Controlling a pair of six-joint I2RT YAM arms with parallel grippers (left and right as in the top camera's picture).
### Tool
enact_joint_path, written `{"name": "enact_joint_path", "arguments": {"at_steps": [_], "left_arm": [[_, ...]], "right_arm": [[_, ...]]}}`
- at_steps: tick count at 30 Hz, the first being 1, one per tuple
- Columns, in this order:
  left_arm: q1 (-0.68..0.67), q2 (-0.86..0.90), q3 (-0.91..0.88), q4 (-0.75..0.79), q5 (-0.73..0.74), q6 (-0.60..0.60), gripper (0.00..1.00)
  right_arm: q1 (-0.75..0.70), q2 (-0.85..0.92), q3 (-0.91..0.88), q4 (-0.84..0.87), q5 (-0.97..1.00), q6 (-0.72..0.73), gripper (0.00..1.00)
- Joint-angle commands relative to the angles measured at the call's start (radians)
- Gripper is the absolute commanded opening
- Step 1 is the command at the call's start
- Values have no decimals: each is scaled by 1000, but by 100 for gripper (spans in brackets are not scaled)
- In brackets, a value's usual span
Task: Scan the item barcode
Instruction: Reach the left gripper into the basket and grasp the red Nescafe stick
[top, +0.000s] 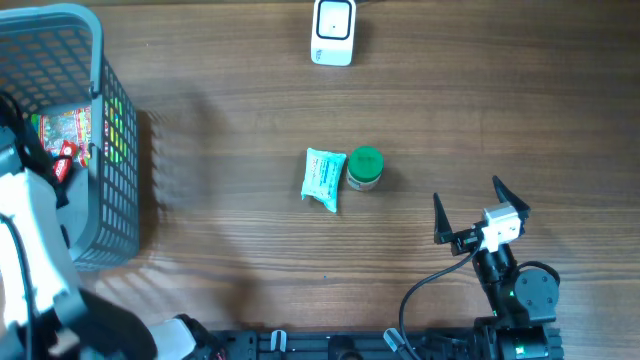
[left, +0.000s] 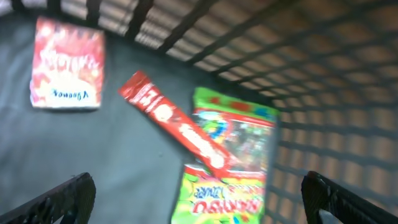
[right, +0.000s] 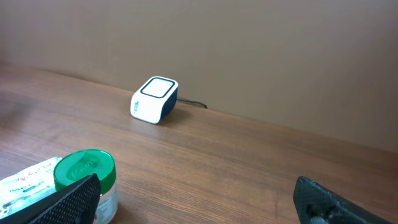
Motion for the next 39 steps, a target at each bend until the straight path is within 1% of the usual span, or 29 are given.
{"name": "enact_joint_path", "arguments": {"at_steps": [1,5,9,12,17,18,20,21,22,23,25,27,29,30,31,32,33,34,37,39], "left_arm": [[16,130,0,5,73,-128,100],[18,239,0,18,76,-213,100],[18,300,0,66,76,-213,98],[18,332,0,106,74,-213,95],[18,349,0,162,63,-213,95],[18,349,0,166,56,-213,93],[18,355,0,166,52,-213,74],[18,364,0,166,53,-214,68],[18,377,0,169,51,-213,66],[20,393,0,170,47,-213,68],[24,423,0,174,45,-213,76],[24,451,0,185,45,-213,80],[24,473,0,195,45,-213,82],[24,476,0,199,45,-212,80],[24,476,0,200,45,-212,75],[24,476,0,207,46,-212,61],[24,476,0,214,50,-211,52],[24,476,0,214,53,-208,37],[24,476,0,214,61,-207,22],[24,475,0,215,82,-205,18]], "right_arm": [[4,-5,-1,3,17,-11,100],[4,-5,-1,3,17,-11,100],[4,-5,-1,3,17,-11,100],[4,-5,-1,3,17,-11,100],[4,-5,-1,3,17,-11,100],[4,-5,-1,3,17,-11,100],[4,-5,-1,3,17,-11,100],[4,-5,-1,3,17,-11,100],[4,-5,-1,3,17,-11,100],[4,-5,-1,3,17,-11,100],[4,-5,-1,3,17,-11,100],[4,-5,-1,3,17,-11,100],[4,-5,-1,3,17,-11,100],[4,-5,-1,3,17,-11,100],[4,-5,-1,3,17,-11,100],[4,-5,-1,3,17,-11,100],[4,-5,-1,3,17,-11,100],[4,-5,-1,3,17,-11,100],[4,-5,-1,3,17,-11,100],[4,-5,-1,3,17,-11,100]]}}
